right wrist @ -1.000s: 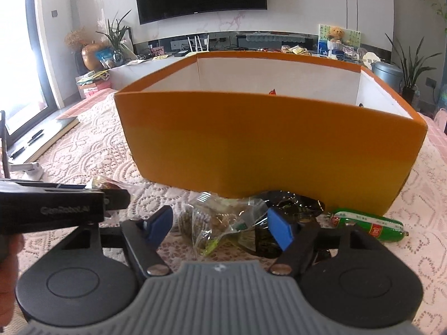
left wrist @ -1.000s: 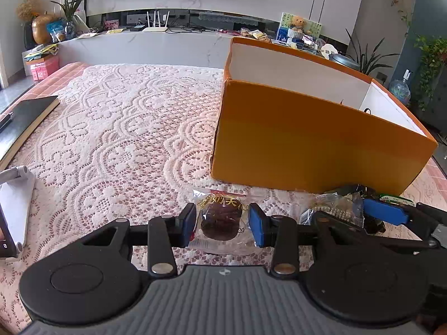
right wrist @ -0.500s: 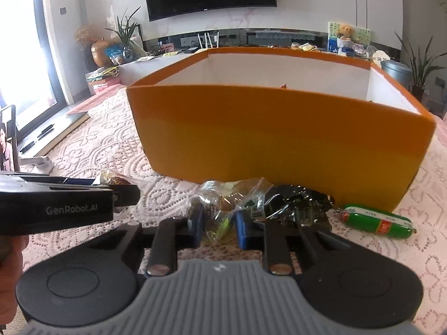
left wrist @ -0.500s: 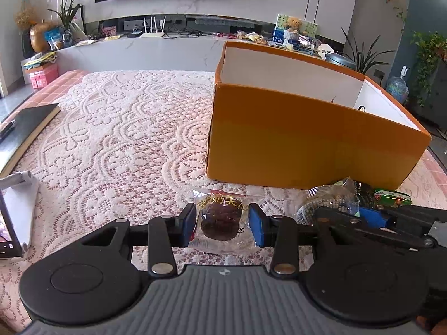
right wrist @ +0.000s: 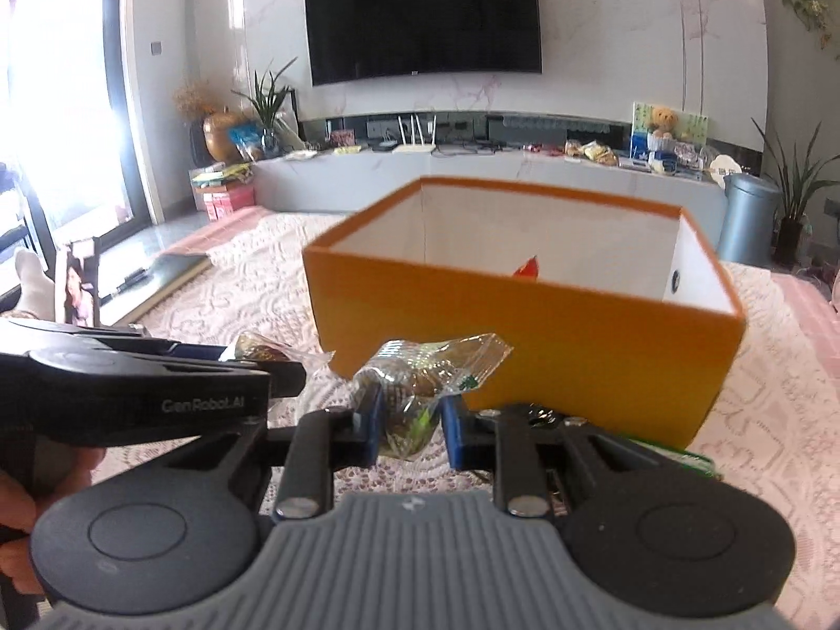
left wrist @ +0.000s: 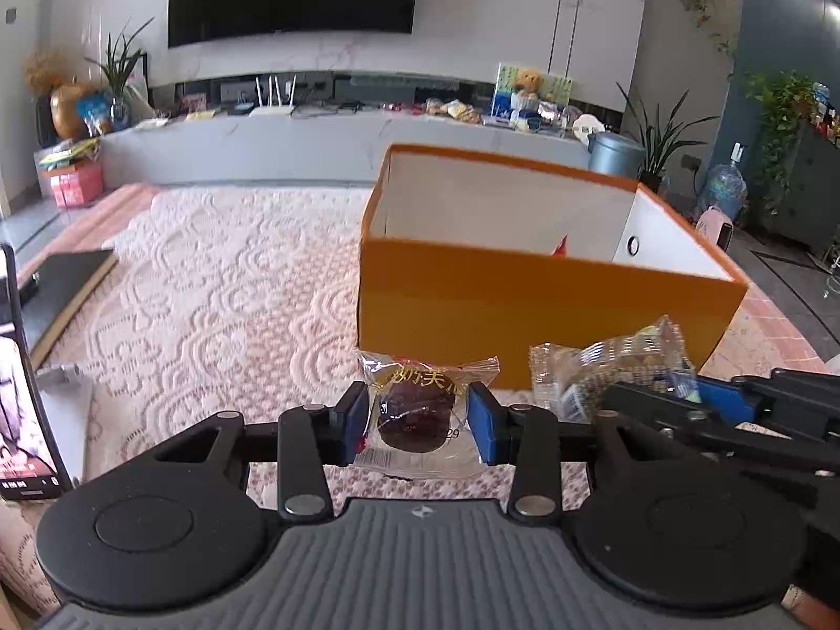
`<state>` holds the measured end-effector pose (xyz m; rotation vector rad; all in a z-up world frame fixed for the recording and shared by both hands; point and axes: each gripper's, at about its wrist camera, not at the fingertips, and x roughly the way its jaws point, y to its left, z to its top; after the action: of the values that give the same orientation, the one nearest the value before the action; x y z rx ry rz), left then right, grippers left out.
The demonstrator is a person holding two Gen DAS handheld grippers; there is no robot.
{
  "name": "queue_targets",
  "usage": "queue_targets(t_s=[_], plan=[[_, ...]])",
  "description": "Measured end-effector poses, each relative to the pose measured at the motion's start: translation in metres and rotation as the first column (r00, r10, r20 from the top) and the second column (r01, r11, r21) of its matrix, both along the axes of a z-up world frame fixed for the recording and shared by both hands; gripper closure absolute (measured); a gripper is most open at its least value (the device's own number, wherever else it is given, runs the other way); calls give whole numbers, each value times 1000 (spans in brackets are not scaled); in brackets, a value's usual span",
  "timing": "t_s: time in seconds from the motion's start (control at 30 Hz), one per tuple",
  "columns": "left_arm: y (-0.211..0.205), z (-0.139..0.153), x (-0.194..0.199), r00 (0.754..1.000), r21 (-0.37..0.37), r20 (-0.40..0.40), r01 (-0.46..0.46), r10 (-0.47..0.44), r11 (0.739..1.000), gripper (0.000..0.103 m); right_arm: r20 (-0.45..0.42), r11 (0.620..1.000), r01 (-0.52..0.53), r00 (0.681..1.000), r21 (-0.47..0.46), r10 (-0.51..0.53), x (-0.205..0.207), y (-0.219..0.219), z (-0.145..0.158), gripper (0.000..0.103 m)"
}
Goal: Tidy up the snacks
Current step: 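Lift both held snacks and carry them over the orange box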
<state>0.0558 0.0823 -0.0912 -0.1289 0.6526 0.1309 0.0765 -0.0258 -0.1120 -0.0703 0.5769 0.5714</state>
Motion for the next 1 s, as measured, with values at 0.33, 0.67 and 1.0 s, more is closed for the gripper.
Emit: queue_targets(t_s=[0.33, 0.67, 1.0], plan=[[-20, 42, 11, 994, 61, 92, 49, -54, 997, 57, 73, 999, 22, 997, 38, -25, -1, -36, 47, 83], [-38, 75, 54, 980, 82, 161, 109, -121, 991, 57, 73, 996, 59, 995, 63, -64, 38, -61, 84, 83], [-31, 65, 104, 991, 0, 77, 107, -107, 994, 57, -15, 993, 84, 996, 87, -83, 100, -63, 91, 83]])
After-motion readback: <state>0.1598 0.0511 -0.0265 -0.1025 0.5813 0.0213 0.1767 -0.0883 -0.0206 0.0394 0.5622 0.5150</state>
